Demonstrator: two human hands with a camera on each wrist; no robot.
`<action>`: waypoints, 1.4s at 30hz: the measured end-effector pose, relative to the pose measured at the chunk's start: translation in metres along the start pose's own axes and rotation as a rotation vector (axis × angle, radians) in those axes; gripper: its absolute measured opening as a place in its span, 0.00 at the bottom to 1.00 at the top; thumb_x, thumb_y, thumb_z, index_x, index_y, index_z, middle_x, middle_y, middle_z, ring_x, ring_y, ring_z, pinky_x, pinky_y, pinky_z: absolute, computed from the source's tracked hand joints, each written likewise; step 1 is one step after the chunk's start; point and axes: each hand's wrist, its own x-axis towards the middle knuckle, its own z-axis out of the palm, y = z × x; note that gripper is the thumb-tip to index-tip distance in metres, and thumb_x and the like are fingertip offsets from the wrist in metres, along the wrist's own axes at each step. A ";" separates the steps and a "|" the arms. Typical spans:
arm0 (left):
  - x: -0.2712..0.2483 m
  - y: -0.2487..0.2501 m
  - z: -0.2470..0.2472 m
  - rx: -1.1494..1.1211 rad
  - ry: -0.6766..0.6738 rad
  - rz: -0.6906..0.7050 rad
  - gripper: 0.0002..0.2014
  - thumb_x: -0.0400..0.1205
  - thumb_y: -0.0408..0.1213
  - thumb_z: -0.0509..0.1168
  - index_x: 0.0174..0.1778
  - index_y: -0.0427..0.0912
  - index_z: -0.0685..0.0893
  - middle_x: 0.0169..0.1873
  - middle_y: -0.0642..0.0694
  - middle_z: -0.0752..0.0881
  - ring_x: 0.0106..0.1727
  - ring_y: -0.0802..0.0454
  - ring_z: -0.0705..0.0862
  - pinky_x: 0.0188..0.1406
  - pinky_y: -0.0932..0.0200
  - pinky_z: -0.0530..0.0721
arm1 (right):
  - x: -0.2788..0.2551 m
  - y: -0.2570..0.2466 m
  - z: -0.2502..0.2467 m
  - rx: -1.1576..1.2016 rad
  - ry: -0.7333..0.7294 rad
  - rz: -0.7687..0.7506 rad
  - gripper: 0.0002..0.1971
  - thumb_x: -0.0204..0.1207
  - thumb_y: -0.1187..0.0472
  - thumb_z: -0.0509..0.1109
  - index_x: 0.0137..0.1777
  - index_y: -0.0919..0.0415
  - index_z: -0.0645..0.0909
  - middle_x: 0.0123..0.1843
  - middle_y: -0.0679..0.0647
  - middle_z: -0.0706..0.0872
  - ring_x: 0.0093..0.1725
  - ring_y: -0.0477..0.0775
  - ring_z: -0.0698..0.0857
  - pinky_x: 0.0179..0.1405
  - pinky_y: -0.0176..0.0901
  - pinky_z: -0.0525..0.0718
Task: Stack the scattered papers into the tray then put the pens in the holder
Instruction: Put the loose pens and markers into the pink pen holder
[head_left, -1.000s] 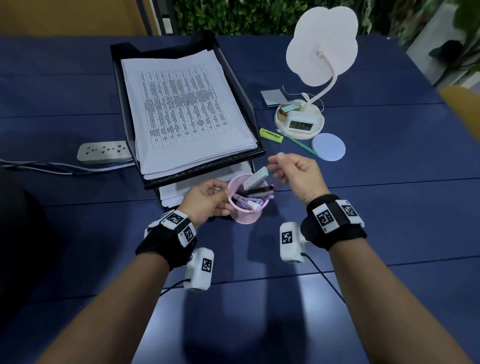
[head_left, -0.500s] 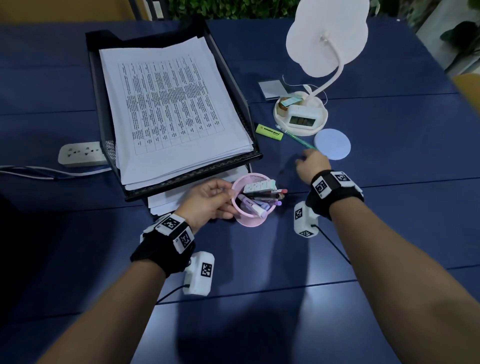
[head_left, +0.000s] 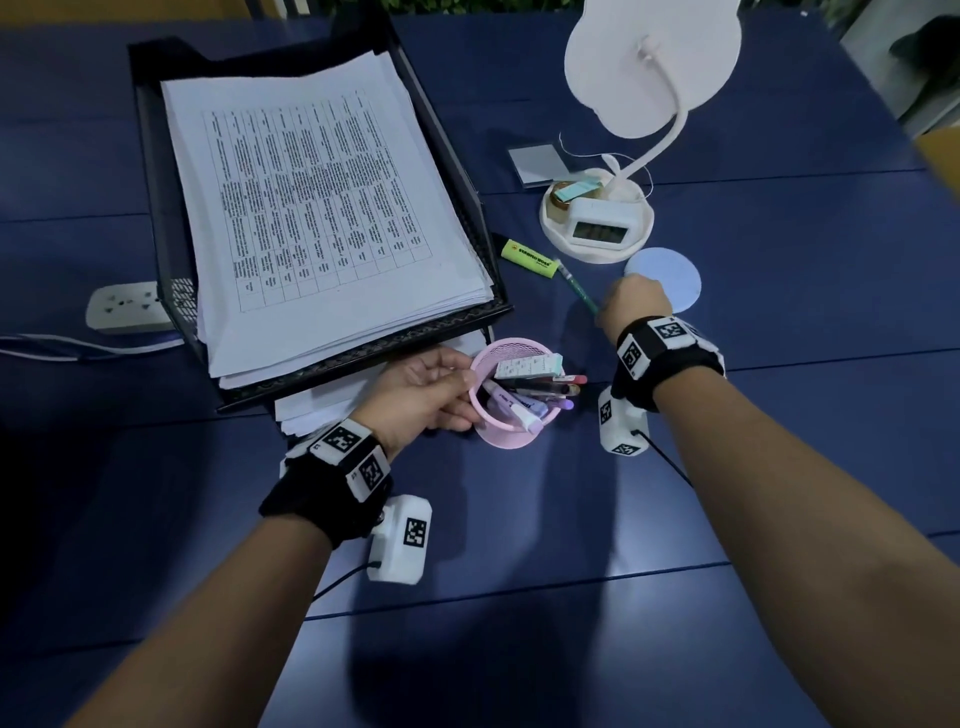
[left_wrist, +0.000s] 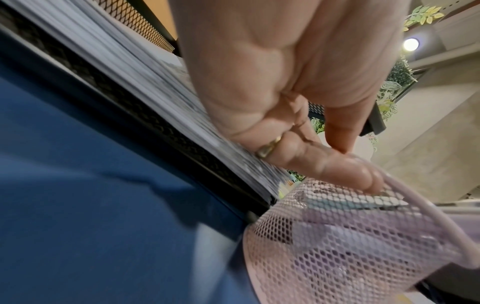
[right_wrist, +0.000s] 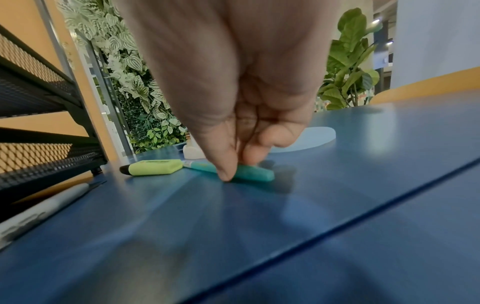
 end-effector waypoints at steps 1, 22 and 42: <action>0.000 0.000 0.000 0.003 0.003 0.002 0.06 0.83 0.26 0.62 0.43 0.41 0.79 0.23 0.50 0.86 0.20 0.58 0.85 0.21 0.68 0.83 | -0.003 0.002 0.002 0.013 -0.010 -0.013 0.08 0.77 0.65 0.68 0.50 0.70 0.81 0.50 0.67 0.84 0.50 0.68 0.83 0.38 0.46 0.75; -0.013 -0.001 0.007 0.010 0.097 0.045 0.06 0.82 0.24 0.63 0.41 0.39 0.78 0.22 0.46 0.84 0.18 0.56 0.83 0.19 0.66 0.83 | -0.131 -0.028 -0.048 0.815 -0.243 -0.392 0.04 0.74 0.65 0.73 0.46 0.56 0.87 0.43 0.54 0.87 0.39 0.46 0.83 0.48 0.38 0.82; -0.017 -0.006 -0.002 0.014 0.090 0.037 0.04 0.82 0.25 0.63 0.44 0.38 0.79 0.30 0.38 0.82 0.20 0.56 0.84 0.20 0.66 0.84 | -0.125 -0.029 -0.043 0.737 -0.300 -0.321 0.08 0.80 0.67 0.65 0.49 0.65 0.86 0.30 0.53 0.84 0.27 0.46 0.82 0.33 0.37 0.86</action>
